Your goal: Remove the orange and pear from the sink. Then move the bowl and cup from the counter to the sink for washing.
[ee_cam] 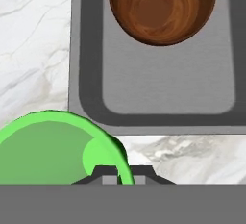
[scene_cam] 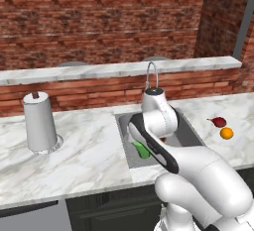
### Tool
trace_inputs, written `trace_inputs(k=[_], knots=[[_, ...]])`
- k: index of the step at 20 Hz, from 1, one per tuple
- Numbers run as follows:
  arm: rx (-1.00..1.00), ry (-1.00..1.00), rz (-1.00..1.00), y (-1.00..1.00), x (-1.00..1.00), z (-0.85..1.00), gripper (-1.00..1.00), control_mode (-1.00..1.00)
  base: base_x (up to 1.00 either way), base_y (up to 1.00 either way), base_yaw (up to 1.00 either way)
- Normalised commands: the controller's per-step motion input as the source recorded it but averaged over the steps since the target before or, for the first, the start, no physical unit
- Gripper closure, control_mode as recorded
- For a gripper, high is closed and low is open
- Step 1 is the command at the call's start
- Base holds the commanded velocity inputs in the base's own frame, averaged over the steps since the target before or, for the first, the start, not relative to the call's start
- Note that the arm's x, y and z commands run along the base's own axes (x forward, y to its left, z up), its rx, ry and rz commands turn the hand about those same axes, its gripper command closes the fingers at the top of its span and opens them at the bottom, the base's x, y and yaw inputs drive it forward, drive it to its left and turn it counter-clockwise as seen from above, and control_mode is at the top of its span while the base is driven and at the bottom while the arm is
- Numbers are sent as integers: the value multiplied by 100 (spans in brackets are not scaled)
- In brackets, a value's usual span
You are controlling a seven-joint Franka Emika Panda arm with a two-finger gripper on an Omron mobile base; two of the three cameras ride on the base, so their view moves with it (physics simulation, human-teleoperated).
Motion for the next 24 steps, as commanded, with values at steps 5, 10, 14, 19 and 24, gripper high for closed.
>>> trace_inputs(k=[5, 10, 14, 19, 24], knots=[[0, 0, -3, -33, 9, 0, 100, -100, 0, 0, 0], [0, 0, -4, -32, 11, 0, 100, -100, 0, 0, 0], [0, 0, -4, -28, 12, 0, 100, -100, 0, 0, 0], [0, 0, -3, -24, 10, 0, 100, -100, 0, 0, 0], [0, -1, -5, -19, 9, 0, 100, -100, 0, 0, 0]])
